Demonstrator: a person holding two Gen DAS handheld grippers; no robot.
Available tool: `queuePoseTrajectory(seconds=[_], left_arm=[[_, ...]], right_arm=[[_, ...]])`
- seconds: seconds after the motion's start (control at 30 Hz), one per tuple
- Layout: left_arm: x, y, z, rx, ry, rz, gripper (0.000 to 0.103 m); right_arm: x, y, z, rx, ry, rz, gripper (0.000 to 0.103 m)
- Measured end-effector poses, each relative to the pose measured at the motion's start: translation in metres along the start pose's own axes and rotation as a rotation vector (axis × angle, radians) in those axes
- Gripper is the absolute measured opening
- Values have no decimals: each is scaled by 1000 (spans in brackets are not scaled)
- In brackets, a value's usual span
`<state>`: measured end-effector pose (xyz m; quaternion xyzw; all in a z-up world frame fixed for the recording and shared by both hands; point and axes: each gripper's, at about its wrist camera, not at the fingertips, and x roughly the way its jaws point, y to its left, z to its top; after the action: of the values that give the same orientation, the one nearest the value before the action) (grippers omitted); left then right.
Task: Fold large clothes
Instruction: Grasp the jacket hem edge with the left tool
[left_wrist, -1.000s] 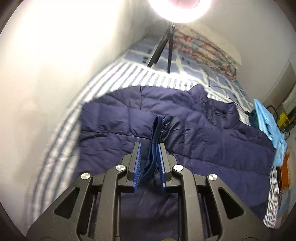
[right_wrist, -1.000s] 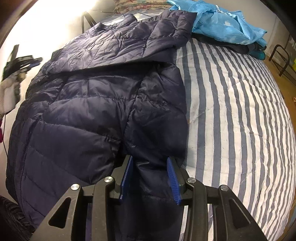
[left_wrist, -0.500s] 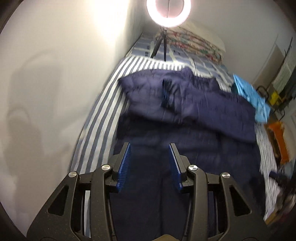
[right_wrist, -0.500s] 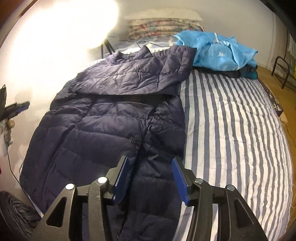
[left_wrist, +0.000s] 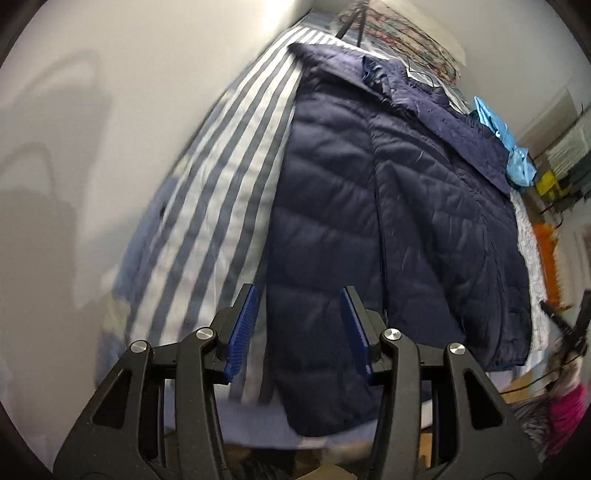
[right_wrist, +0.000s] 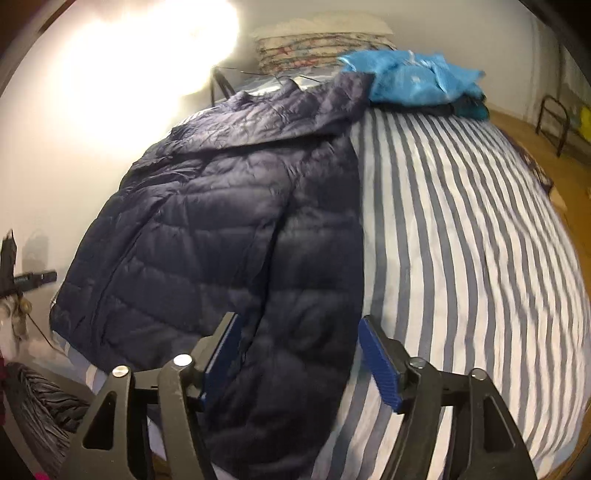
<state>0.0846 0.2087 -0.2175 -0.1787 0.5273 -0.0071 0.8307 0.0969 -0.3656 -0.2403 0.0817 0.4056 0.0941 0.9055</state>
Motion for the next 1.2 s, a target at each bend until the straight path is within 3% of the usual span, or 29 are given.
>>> queuePoseTrajectory(seconds=[0.1, 0.33, 0.5, 0.7, 0.97, 1.07, 1.13, 1.17, 1.2], left_arm=[[2, 7, -17, -34, 25, -37, 48], [14, 16, -54, -119, 88, -132, 48], [18, 14, -66, -129, 98, -161, 47], [16, 14, -65, -135, 90, -184, 15], [1, 7, -61, -97, 28, -183, 6], [-6, 10, -61, -101, 10, -186, 6], [-8, 9, -61, -92, 4, -175, 5], [-8, 9, -60, -90, 0, -169, 5], [-10, 8, -59, -87, -5, -165, 5]], right_arm=[[-3, -11, -15, 78, 8, 28, 72], [-1, -14, -42, 129, 51, 59, 72], [5, -11, -56, 159, 91, 92, 72], [9, -8, -64, 160, 115, 108, 73], [9, -11, -72, 200, 160, 201, 72], [13, -5, -77, 187, 201, 261, 59], [17, 2, -80, 174, 236, 298, 36], [18, 6, -80, 162, 243, 309, 31], [16, 8, -78, 160, 239, 329, 16]])
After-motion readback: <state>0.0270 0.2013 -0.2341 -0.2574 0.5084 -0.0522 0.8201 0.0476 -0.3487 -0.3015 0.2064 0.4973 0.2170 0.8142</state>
